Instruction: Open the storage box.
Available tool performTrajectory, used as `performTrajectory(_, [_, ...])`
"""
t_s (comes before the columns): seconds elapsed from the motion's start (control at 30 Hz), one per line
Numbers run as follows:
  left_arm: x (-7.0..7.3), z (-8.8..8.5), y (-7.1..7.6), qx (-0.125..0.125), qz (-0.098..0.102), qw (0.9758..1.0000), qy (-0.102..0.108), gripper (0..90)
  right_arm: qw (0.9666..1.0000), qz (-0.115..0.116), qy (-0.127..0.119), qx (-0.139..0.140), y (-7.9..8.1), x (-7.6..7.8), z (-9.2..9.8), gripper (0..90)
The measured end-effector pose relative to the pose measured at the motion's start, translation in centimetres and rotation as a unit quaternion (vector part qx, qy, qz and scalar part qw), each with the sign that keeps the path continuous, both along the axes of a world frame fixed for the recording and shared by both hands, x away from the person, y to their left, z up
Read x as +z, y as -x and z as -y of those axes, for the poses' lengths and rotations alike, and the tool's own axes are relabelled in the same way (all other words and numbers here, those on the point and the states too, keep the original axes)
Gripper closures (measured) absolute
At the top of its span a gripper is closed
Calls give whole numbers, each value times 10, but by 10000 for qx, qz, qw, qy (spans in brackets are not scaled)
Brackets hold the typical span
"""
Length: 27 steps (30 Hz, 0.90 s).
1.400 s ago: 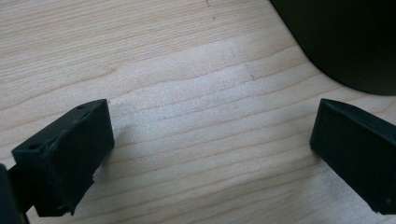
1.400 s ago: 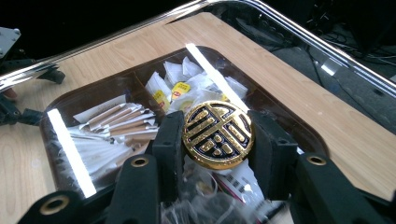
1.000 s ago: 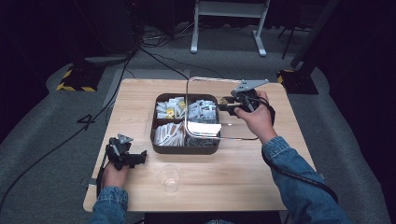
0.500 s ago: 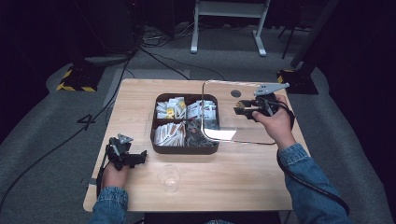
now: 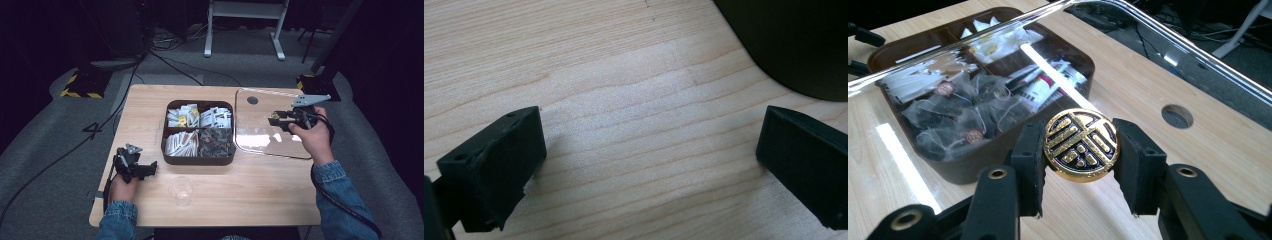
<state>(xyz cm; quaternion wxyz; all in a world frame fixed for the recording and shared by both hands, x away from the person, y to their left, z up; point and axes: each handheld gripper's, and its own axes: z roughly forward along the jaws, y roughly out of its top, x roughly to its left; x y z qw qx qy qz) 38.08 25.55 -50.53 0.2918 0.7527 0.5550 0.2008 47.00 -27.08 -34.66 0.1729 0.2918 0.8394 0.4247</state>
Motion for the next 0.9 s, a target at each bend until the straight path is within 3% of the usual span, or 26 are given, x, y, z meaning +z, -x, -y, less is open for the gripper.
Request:
performTrajectory(0.23, [0, 0, 0, 0, -1, 10000, 1, 1, 9997, -112, -164, -164, 4, -18, 20, 585])
performTrajectory(0.37, [0, 0, 0, 5, 0, 10000, -2, 0, 9995, -88, -101, -296, 13, -31, 34, 585])
performTrajectory(0.6, [0, 0, 0, 19, 9, 10000, 12, 0, 9990, -252, 104, -359, 12, -46, 41, 585])
performTrajectory(0.9, [0, 0, -1, 10, 10, 10000, 6, 0, 9979, -385, 131, -510, 7, -61, 50, 585])
